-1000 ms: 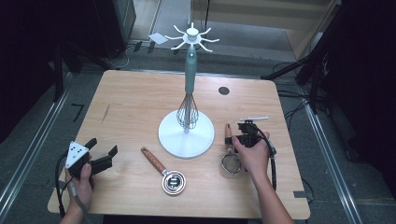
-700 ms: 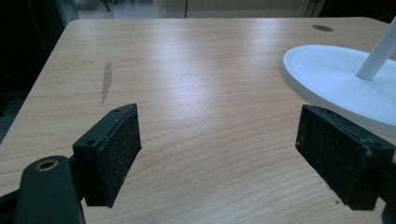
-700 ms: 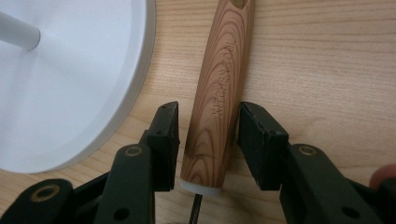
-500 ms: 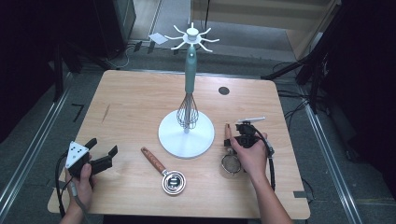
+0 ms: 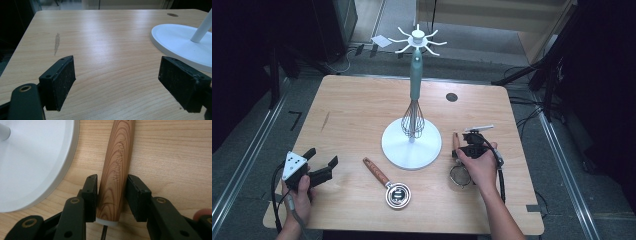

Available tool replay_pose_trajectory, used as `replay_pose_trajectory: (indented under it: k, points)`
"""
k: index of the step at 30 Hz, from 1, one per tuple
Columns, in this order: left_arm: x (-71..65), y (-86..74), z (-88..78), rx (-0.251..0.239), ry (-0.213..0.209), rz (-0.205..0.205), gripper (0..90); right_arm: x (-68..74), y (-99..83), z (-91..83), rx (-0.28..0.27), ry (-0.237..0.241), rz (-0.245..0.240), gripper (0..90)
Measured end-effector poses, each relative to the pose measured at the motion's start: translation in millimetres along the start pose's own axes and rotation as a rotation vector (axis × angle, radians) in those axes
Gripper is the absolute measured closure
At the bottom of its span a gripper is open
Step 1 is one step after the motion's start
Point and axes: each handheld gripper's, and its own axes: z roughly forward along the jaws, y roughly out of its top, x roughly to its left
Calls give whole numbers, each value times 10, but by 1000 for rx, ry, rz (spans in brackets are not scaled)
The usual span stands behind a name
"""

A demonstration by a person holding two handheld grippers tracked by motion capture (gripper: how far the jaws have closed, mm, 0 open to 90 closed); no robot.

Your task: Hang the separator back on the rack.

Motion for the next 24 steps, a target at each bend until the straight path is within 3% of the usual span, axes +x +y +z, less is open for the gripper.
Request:
replay_pose_trajectory:
  k: [16,24]
  points:
    - [3,1,3,2,1,3,144,25,-7,-7,10,-26,-44,701]
    - [6,2,2,2,0,2,144,3,-17,-11,-3,22,-71,702]
